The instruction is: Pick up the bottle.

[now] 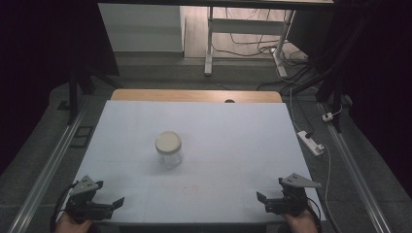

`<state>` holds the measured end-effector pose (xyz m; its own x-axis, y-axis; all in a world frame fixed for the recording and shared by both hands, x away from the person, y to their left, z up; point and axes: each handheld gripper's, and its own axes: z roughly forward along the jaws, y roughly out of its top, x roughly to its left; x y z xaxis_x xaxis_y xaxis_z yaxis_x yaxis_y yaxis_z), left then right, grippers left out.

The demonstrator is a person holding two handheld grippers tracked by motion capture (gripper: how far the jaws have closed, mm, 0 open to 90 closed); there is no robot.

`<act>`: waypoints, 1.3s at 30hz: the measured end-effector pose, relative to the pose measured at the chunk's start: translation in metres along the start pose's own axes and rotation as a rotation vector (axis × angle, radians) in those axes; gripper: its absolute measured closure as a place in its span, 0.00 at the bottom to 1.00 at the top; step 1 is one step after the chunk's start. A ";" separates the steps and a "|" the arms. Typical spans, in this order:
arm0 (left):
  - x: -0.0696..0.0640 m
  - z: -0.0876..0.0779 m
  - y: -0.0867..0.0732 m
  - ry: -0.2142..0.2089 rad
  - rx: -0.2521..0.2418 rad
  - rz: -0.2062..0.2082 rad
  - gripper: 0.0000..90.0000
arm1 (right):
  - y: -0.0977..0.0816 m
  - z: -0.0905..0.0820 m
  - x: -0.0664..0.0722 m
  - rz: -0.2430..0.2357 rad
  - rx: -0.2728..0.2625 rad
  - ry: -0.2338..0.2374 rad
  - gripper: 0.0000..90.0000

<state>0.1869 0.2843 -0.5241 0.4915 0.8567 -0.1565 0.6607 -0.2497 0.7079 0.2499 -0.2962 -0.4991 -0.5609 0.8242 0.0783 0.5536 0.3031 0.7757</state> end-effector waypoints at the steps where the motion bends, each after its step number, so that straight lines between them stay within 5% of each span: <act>1: 0.000 0.000 0.000 -0.005 0.003 0.002 0.00 | 0.000 0.000 0.000 0.001 0.002 0.001 0.00; 39: -0.003 0.001 0.008 -0.037 0.016 -0.003 0.00 | 0.002 0.005 0.002 -0.040 0.054 0.054 0.00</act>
<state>0.1911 0.2798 -0.5188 0.5104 0.8399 -0.1843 0.6709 -0.2549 0.6964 0.2528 -0.2914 -0.5011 -0.6150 0.7842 0.0825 0.5617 0.3623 0.7438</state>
